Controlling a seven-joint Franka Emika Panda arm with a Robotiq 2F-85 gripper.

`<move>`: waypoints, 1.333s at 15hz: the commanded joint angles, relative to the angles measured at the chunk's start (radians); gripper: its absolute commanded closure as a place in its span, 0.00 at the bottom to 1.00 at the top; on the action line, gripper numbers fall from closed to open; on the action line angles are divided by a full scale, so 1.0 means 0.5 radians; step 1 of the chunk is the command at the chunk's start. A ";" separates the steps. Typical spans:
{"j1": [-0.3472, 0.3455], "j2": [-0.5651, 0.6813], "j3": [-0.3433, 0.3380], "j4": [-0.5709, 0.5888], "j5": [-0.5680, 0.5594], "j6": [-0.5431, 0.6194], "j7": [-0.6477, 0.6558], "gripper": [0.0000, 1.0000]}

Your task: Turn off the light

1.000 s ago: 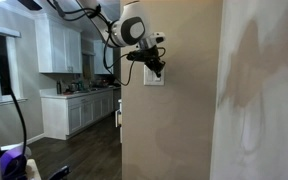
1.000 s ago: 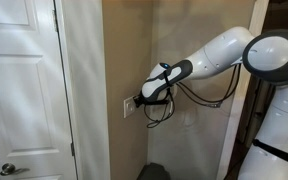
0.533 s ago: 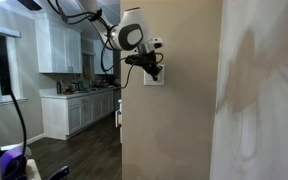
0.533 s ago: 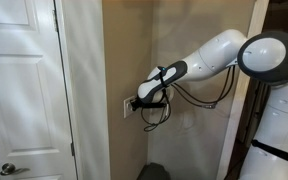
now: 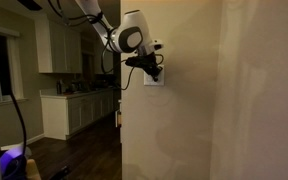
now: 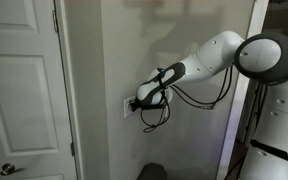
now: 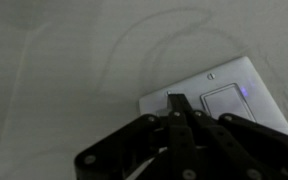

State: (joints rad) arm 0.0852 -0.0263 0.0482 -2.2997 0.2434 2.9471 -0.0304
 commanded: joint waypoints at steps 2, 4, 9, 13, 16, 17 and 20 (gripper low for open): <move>-0.001 0.031 -0.003 0.003 -0.013 0.067 -0.052 1.00; -0.029 -0.048 -0.022 -0.038 -0.116 -0.088 -0.010 1.00; -0.050 -0.163 -0.068 -0.160 -0.128 -0.091 -0.018 1.00; -0.031 -0.245 -0.108 -0.251 -0.073 -0.121 -0.054 1.00; -0.034 -0.179 -0.106 -0.203 -0.104 -0.093 -0.007 0.93; -0.033 -0.190 -0.107 -0.213 -0.103 -0.096 -0.007 0.86; -0.033 -0.200 -0.107 -0.224 -0.101 -0.097 -0.007 0.74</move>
State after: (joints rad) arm 0.0688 -0.1262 -0.0055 -2.4119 0.1928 2.8984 -0.0337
